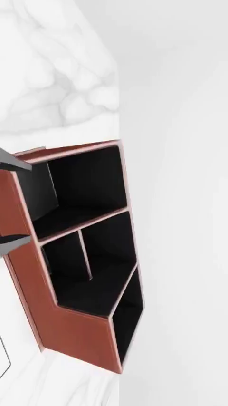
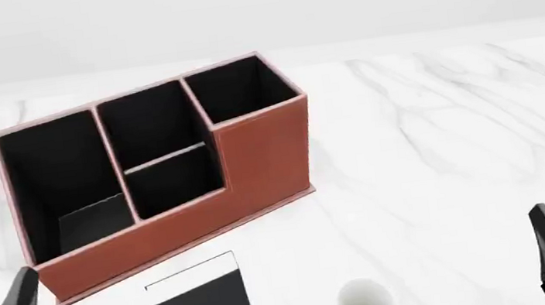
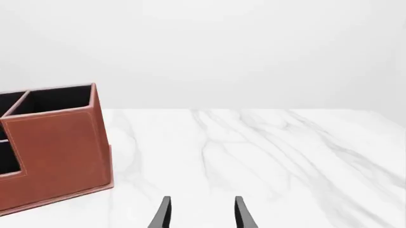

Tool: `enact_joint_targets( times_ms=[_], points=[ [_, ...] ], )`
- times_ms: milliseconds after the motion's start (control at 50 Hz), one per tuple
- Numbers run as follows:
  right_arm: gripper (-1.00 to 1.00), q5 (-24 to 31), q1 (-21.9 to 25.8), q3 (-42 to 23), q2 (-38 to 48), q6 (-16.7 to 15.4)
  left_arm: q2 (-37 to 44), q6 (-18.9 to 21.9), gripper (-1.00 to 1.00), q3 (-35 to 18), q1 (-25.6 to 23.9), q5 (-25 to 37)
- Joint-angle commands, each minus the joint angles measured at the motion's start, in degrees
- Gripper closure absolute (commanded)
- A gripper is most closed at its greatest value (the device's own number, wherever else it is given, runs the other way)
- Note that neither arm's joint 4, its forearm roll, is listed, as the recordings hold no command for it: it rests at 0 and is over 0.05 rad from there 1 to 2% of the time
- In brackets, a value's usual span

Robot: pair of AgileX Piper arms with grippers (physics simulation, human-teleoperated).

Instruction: Pick up the book and place it in the front compartment of the caddy.

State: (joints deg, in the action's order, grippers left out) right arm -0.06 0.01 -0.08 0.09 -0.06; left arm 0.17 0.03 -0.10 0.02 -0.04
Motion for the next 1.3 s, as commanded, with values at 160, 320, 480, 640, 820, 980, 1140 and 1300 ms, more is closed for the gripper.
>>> enact_joint_targets(
  times_ms=[160, 320, 480, 640, 820, 980, 1140, 1300],
  points=[
    [-1.00, -0.05, -0.03, -0.16, 0.30, 0.06, 0.24, 0.00, -1.00, -0.15, 0.09, -0.07],
    [-1.00, 0.06, -0.01, -0.16, 0.32, 0.09, 1.55, 3.13, -1.00, -0.05, -0.58, -1.24],
    [-1.00, -0.05, -0.06, -0.16, 0.34, 0.10, 0.78, 3.59, -1.00, -0.09, -0.11, -0.34],
    [-1.00, -0.05, -0.05, -0.16, 0.33, 0.09, 1.88, 3.57, -1.00, -0.04, 0.00, -1.42],
    [-1.00, -0.05, -0.04, -0.16, 0.33, 0.10, 1.12, 3.65, -1.00, -0.07, -0.04, -0.47],
    [-1.00, -0.05, -0.05, -0.16, 0.34, 0.09, 0.03, 2.62, -1.00, -3.17, -1.48, 4.78],
    [-1.00, -0.05, -0.06, -0.16, 0.33, 0.09, 2.08, 8.21, -1.00, -8.41, -4.43, 11.20],
    [-1.00, -0.05, -0.06, -0.16, 0.34, 0.10, 6.00, 14.63, -1.00, -14.59, -7.35, 15.97]
  ],
)
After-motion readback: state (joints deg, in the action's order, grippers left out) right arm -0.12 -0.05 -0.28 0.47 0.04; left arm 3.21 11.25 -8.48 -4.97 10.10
